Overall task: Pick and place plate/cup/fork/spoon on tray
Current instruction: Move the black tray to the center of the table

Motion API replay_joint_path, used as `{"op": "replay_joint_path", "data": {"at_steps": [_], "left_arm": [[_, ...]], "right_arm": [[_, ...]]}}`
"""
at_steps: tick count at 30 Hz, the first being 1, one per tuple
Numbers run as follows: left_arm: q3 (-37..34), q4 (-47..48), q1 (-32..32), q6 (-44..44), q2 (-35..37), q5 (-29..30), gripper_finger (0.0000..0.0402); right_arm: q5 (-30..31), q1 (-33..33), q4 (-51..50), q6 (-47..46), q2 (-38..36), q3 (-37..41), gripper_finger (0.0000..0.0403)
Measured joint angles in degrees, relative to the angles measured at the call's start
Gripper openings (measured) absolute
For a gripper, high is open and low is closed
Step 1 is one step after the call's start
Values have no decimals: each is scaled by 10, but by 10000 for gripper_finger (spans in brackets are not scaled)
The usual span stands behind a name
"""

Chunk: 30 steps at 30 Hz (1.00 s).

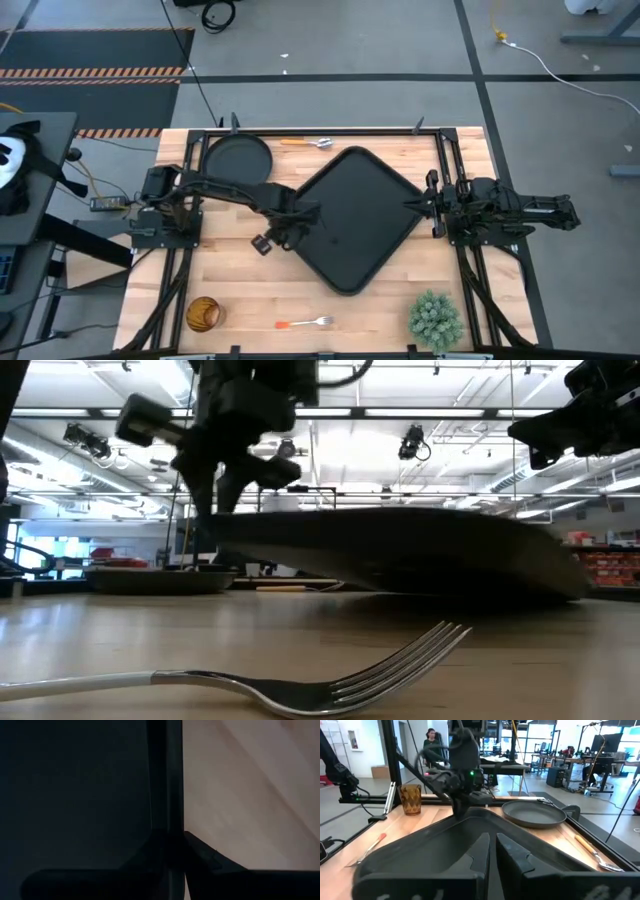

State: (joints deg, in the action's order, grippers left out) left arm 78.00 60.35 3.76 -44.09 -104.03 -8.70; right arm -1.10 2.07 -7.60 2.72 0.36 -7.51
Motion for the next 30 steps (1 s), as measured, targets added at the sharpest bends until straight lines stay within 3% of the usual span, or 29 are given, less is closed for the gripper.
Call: {"op": "replay_joint_path", "data": {"at_steps": [5, 10, 17, 30], "left_arm": [[-43, 11, 4, -39, -1, 19, 54], [-88, 16, 19, -43, -1, 74, 55], [-98, 8, 30, 33, -2, 102, 58], [-98, 8, 36, 120, -2, 106, 136]], "right_arm": [[0, 0, 0, 0, 0, 0, 38], [0, 0, 0, 0, 0, 0, 38], [0, 0, 0, 0, 0, 0, 38], [0, 0, 0, 0, 0, 0, 38]]}}
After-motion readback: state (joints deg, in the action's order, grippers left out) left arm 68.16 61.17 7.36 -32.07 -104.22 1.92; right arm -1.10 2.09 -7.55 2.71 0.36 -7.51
